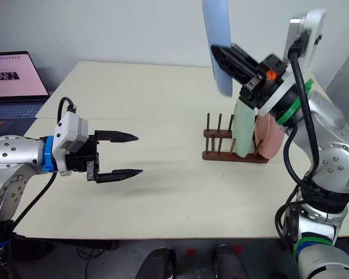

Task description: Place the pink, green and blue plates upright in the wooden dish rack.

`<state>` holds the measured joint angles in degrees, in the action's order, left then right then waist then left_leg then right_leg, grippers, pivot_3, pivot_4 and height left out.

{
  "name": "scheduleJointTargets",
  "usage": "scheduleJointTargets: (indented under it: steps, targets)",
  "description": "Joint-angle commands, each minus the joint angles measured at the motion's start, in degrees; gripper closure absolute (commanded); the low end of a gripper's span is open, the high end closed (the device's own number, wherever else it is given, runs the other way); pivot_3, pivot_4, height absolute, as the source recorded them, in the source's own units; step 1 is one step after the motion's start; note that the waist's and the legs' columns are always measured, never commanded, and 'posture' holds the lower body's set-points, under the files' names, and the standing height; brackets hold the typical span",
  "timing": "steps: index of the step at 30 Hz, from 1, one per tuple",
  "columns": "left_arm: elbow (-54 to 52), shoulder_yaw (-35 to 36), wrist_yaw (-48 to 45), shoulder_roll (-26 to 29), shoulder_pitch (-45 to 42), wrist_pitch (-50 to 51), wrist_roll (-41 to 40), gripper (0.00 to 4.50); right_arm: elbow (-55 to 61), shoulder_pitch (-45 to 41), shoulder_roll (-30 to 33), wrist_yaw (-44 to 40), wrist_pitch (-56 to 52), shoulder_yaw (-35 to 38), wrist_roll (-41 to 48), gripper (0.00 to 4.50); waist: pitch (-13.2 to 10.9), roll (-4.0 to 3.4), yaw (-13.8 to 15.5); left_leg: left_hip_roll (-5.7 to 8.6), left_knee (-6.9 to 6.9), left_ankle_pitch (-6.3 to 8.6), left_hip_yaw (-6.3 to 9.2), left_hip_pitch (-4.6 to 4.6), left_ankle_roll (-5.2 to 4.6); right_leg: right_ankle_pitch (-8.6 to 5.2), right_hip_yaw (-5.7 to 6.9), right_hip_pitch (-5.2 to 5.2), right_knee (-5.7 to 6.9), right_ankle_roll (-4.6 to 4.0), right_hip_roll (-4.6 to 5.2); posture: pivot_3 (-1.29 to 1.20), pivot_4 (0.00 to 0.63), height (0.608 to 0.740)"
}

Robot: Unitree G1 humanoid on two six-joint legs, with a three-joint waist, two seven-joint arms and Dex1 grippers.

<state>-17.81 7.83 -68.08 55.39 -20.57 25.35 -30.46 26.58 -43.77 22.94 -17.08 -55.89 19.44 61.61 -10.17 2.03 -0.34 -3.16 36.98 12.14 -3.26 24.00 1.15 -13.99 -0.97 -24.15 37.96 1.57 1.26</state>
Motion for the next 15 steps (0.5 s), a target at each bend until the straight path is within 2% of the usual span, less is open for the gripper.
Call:
scheduleJointTargets:
  steps: [1,6,15]
  targets:
    - [-1.9,2.7,0.2,0.9,-1.1,-0.1,-1.5,0.00,1.3,2.3,-0.9,4.4,0.1,1.9,7.0,4.47,0.0,0.00,-0.1,-0.08,0.00,0.00,-0.01,-0.03,0.00,0.00,0.00,0.00,0.02,-0.01,-0.07,0.00,0.150,0.739]
    - [-1.5,2.5,-0.3,1.4,-1.7,0.3,-1.8,0.00,-0.1,5.7,-2.6,6.8,1.7,-0.2,10.0,4.47,0.0,-0.01,-0.2,-0.35,-0.02,0.00,0.00,-0.07,0.00,0.01,0.01,-0.03,0.04,-0.08,-0.39,0.00,0.150,0.739]
    - [-1.5,1.2,-0.6,1.0,-3.8,0.5,-2.1,0.00,-3.4,8.6,-5.8,7.3,5.7,-5.8,5.4,4.47,0.0,-0.02,-0.5,-0.43,-0.02,0.00,0.01,-0.08,0.00,-0.02,-0.01,-0.06,0.02,-0.09,-0.69,0.00,0.150,0.739]
